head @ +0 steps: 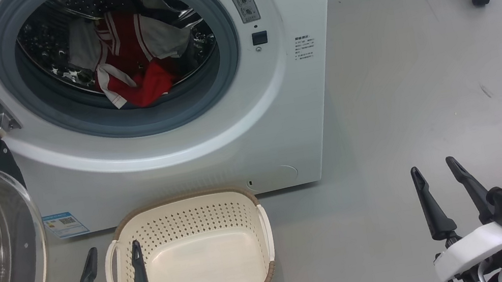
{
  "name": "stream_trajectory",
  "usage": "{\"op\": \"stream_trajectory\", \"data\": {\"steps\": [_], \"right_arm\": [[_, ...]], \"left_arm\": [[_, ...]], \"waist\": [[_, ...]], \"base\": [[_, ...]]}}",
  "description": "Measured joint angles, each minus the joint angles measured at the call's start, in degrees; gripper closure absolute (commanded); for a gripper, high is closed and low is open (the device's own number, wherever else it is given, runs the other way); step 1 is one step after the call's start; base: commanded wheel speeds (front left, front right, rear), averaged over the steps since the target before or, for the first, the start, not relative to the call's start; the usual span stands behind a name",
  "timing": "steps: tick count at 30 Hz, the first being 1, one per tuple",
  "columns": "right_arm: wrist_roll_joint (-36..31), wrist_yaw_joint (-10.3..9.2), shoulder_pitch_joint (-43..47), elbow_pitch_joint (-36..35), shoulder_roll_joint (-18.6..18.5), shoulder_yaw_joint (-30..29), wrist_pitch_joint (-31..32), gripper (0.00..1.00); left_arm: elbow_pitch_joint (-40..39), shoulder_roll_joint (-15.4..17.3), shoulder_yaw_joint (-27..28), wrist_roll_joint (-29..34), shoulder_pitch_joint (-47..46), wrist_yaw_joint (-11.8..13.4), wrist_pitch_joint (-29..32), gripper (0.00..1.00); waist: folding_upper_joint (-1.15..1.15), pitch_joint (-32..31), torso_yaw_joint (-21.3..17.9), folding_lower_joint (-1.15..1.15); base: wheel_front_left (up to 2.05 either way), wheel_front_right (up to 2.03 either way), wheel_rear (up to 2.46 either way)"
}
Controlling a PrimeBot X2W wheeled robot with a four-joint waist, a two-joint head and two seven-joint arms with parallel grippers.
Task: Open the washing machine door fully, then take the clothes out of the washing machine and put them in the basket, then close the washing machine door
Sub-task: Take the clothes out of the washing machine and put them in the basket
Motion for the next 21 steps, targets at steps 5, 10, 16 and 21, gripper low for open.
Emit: {"op": "stream_trajectory", "data": {"steps": [5,10,16,21], "right_arm": [[0.02,0.0,0.0,0.09,0.0,0.14,0.0,0.0],[0.33,0.0,0.01,0.12,0.0,0.2,0.0,0.0],[0.4,0.0,0.01,0.22,0.0,0.26,0.0,0.0],[0.4,0.0,0.01,0.23,0.0,0.26,0.0,0.0]], "left_arm": [[0.0,0.0,0.0,0.0,0.0,0.0,0.0,0.0],[0.02,0.0,0.04,0.0,0.01,0.0,0.11,0.0],[0.05,0.0,0.02,-0.01,0.04,0.01,0.25,0.0],[0.04,0.0,0.01,-0.01,0.06,0.02,0.66,0.0]], "waist": [[0.0,-0.08,0.02,0.0],[0.0,-0.11,0.0,0.0],[0.0,-0.06,-0.03,0.0],[0.0,0.08,-0.03,0.0]], "base": [[0.55,-0.55,0.0],[0.35,-0.35,0.0],[0.13,-0.13,0.0],[0.0,0.0,0.0]]}}
